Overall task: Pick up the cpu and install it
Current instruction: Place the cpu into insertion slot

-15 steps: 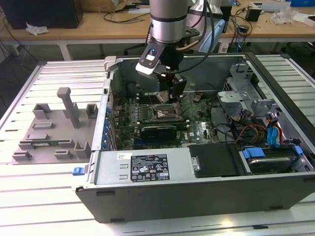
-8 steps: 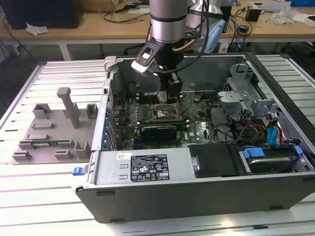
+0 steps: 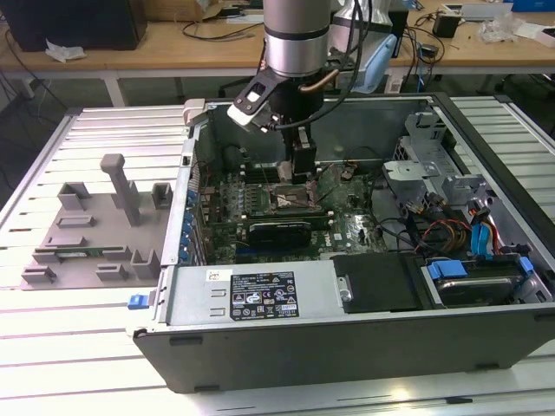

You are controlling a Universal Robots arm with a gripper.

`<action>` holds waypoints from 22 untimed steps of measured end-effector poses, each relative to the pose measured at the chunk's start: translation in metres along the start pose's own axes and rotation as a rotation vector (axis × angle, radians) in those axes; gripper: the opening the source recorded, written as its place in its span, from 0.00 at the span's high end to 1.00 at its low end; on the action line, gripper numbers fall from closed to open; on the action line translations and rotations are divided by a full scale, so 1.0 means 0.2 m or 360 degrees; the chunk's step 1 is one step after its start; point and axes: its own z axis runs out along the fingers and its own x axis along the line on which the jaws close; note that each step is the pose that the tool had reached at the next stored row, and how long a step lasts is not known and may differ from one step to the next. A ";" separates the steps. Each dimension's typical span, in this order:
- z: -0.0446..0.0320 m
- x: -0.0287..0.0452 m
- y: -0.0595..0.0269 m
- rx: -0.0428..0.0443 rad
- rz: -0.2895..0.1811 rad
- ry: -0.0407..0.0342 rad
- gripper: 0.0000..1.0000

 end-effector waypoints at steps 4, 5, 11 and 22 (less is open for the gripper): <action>0.051 0.009 -0.001 0.0000 0.0027 -0.0003 0.45; 0.064 0.020 -0.001 0.0001 0.0030 -0.0014 0.45; 0.092 0.036 0.000 0.0005 0.0040 -0.0063 0.45; 0.137 0.069 0.004 0.0006 0.0076 -0.0065 0.45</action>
